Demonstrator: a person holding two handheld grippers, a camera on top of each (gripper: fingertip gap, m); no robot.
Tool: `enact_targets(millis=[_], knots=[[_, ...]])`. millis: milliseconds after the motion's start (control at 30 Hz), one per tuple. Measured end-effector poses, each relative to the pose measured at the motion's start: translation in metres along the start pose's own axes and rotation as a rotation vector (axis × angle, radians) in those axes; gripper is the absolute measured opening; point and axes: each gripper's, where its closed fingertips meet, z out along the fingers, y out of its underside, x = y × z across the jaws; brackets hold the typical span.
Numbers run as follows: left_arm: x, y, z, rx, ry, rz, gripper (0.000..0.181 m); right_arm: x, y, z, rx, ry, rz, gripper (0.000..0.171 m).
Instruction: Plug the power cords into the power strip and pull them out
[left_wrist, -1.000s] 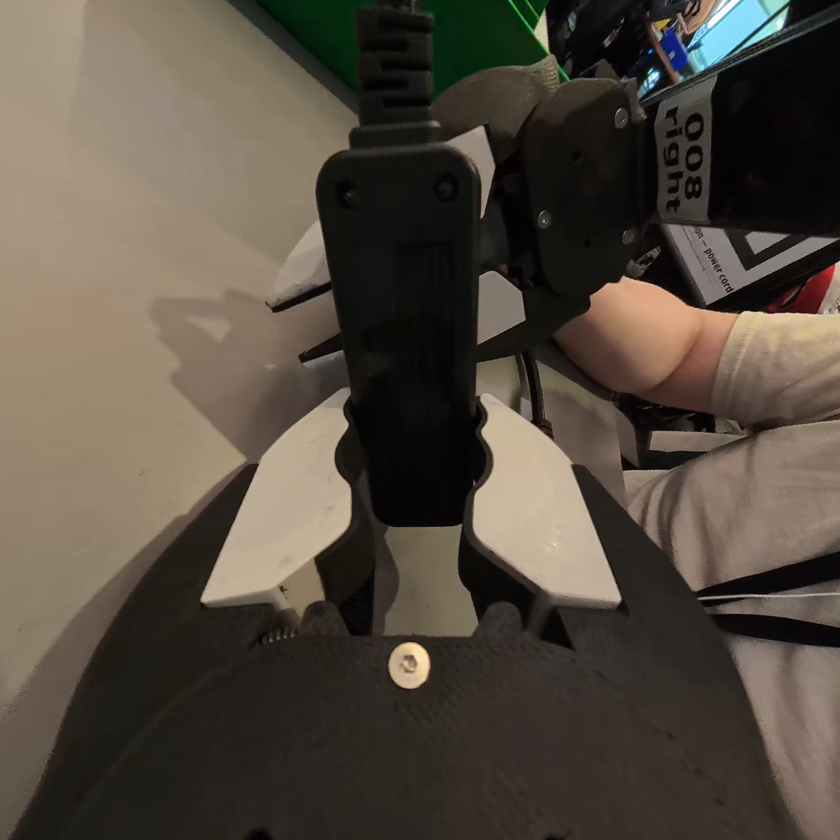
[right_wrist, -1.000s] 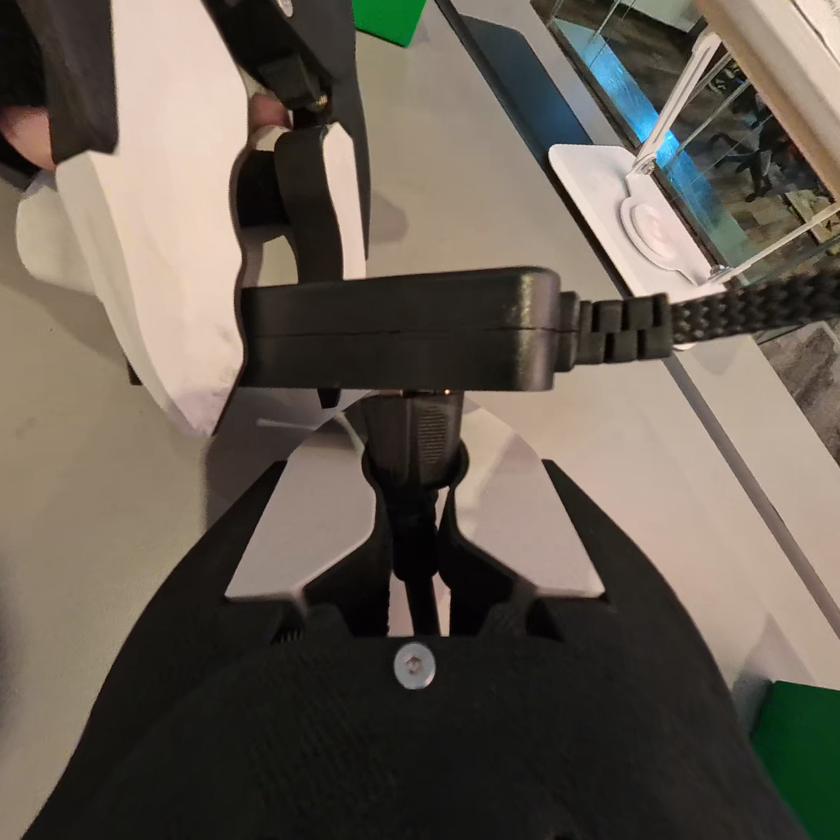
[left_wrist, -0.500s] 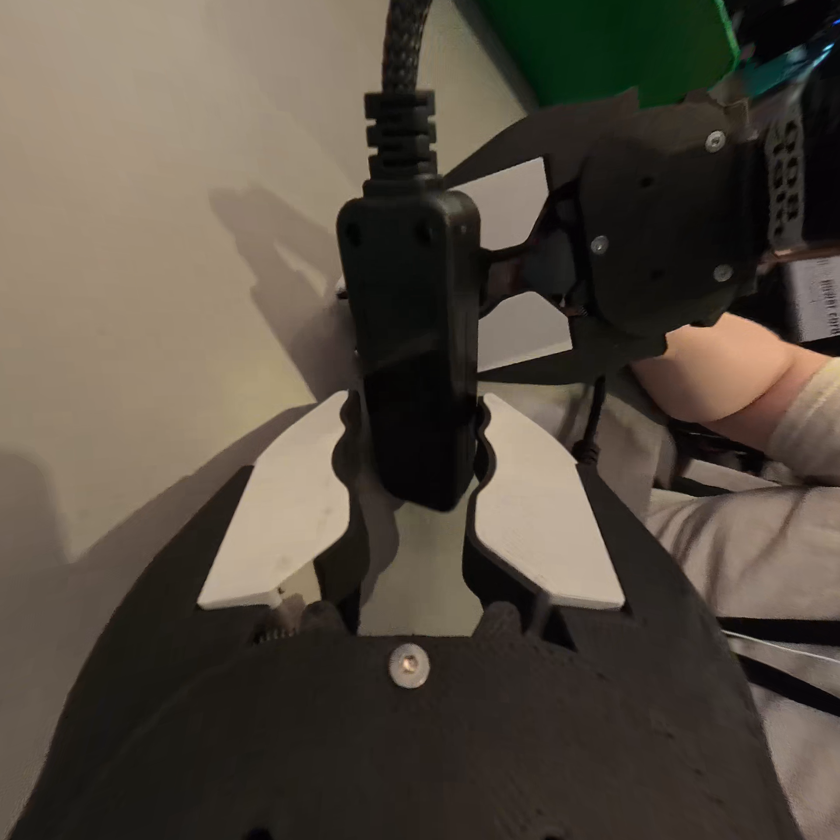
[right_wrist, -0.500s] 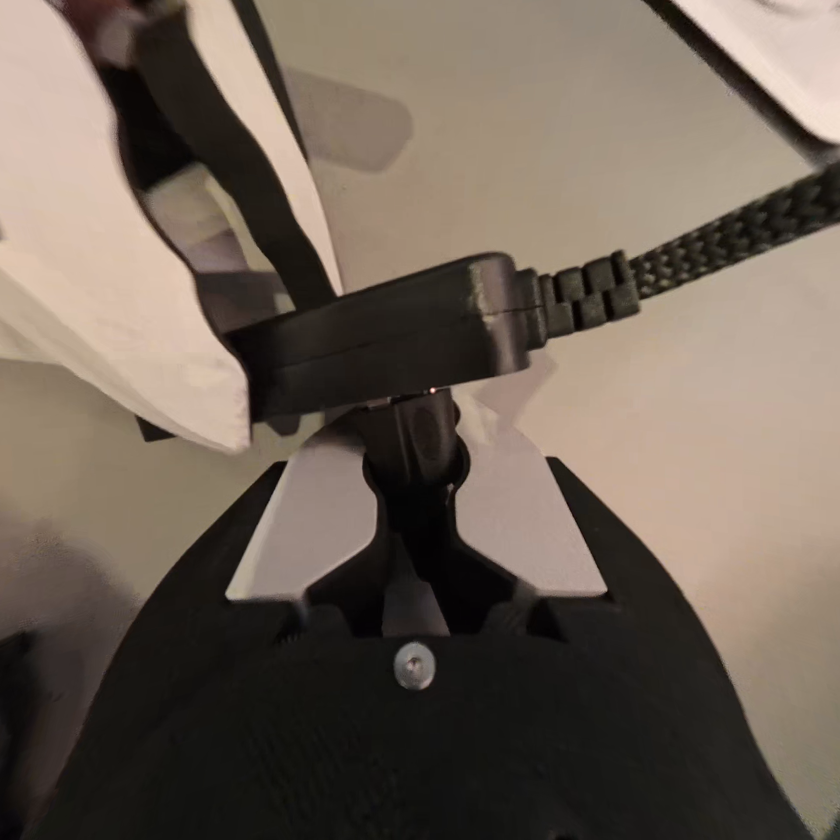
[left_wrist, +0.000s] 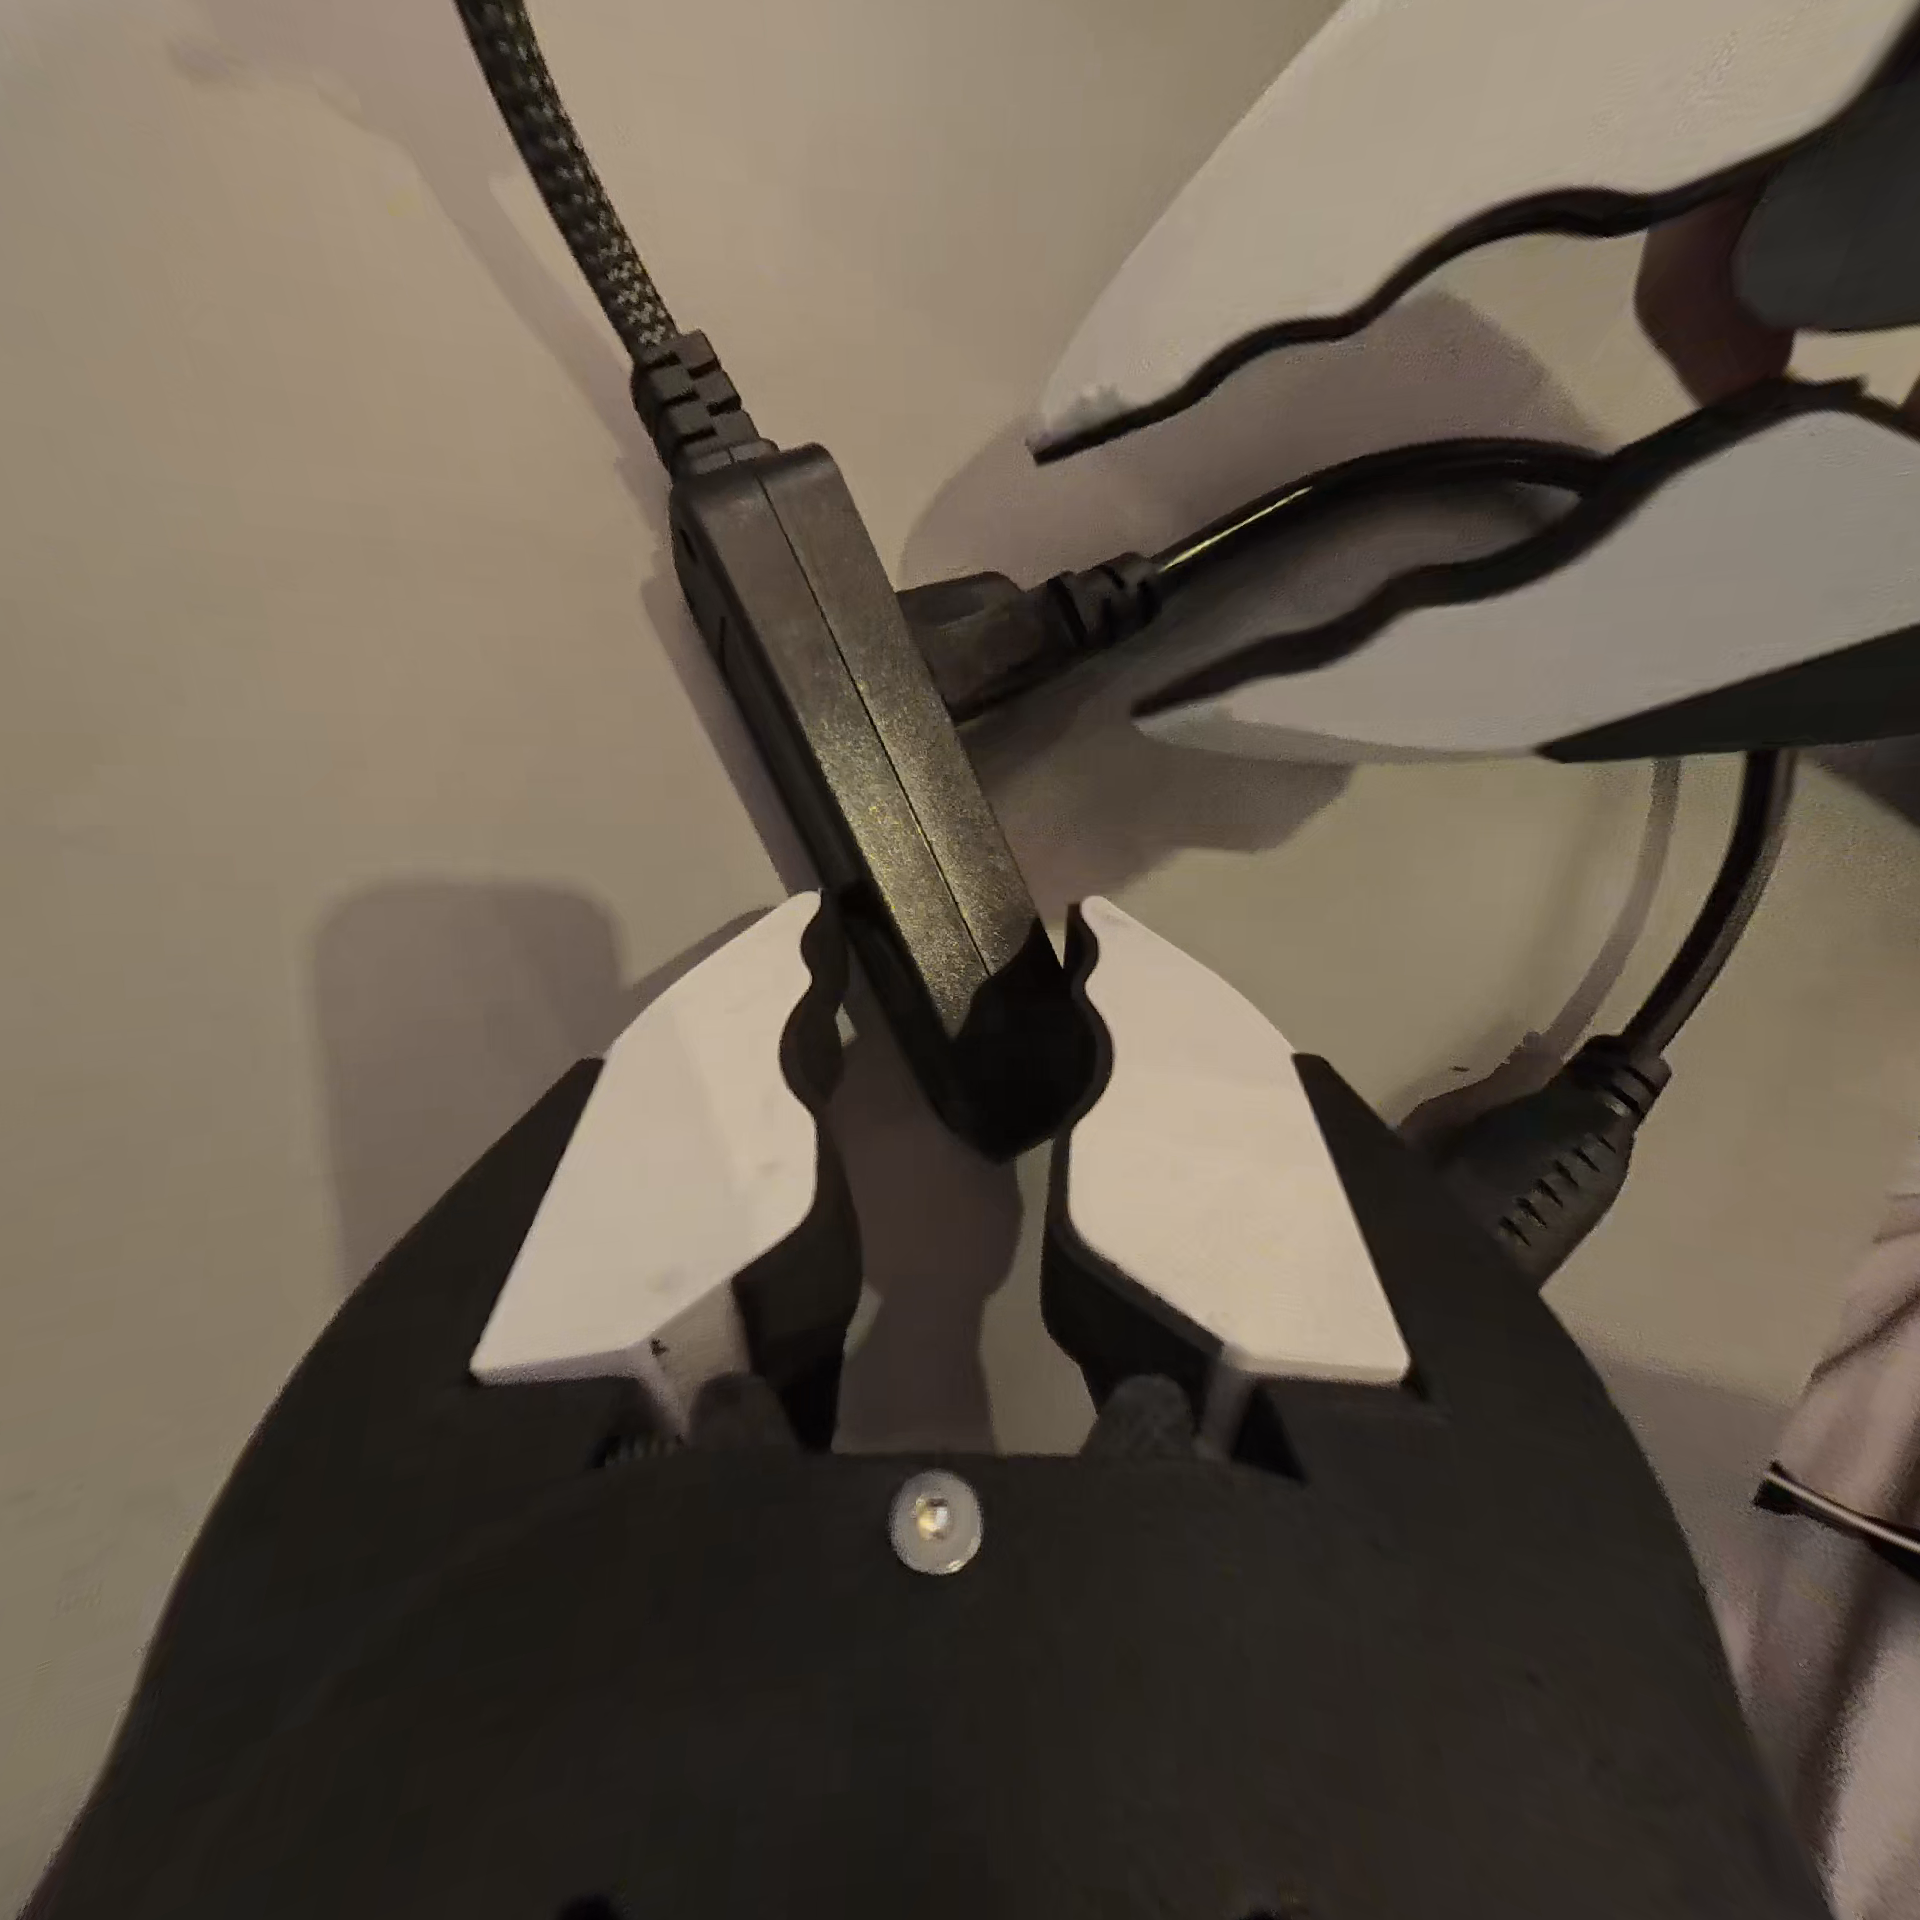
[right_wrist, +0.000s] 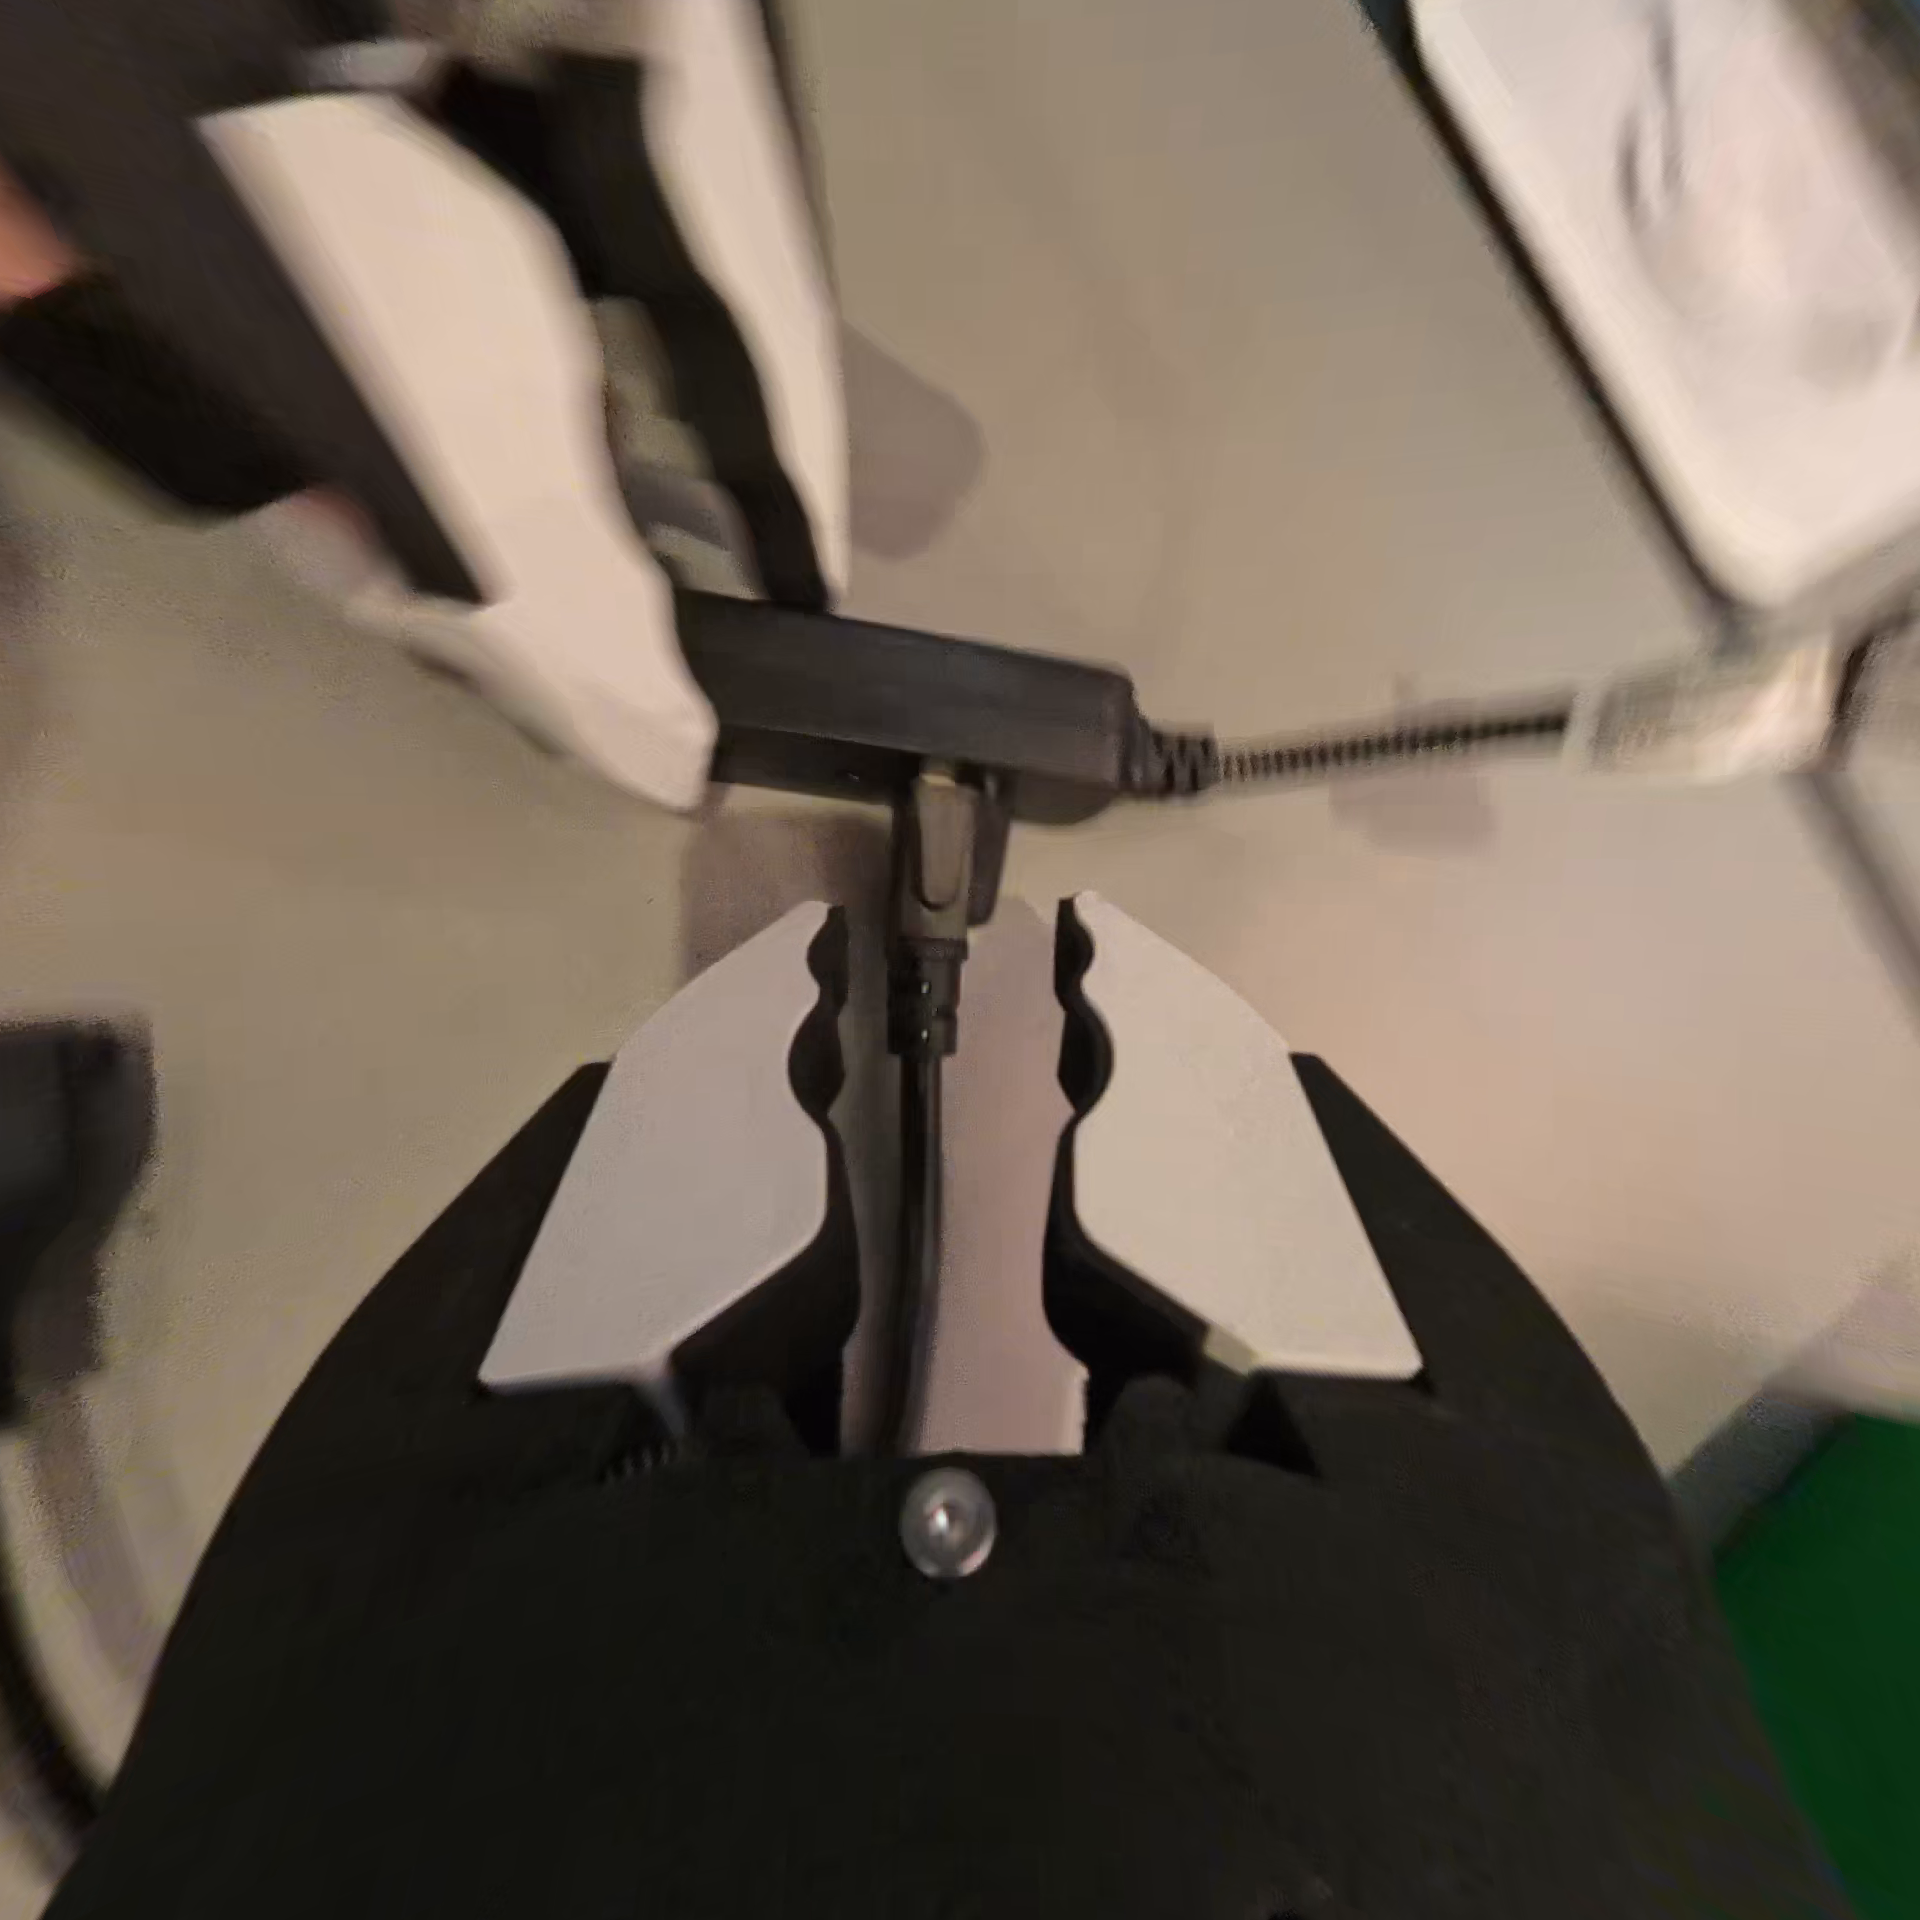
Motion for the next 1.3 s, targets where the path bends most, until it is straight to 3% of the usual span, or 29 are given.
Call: enact_targets(millis=[67,133,300,433,867,1000,1167,1300], knots=[[-0.008,0.001,-0.004,-0.020,-0.044,0.044,0.036,-0.009,-0.015,0.002,0.105,-0.012,-0.276,0.042],[-0.015,0.004,-0.008,-0.055,-0.088,0.100,0.035,-0.011,-0.015,0.009,0.081,-0.009,-0.460,0.041],[-0.020,0.004,-0.009,-0.019,-0.027,0.089,0.036,-0.009,-0.025,0.021,0.092,-0.003,-0.625,0.041],[-0.020,0.005,-0.009,-0.001,0.016,0.065,0.037,-0.004,-0.011,0.033,-0.008,0.031,-0.756,0.041],[-0.020,0.005,-0.008,0.008,0.055,0.062,0.039,-0.003,-0.010,0.041,-0.074,0.143,-0.966,0.038],[-0.021,0.007,-0.005,-0.003,0.050,0.063,0.044,0.000,-0.010,0.043,-0.182,0.149,-1.009,0.039],[-0.031,0.006,0.011,-0.028,-0.186,0.194,0.049,-0.001,-0.011,0.043,-0.258,0.098,-1.026,0.038],[-0.035,0.002,0.012,0.028,-0.167,0.198,0.044,-0.003,-0.008,0.041,-0.269,0.005,-1.018,0.041]])
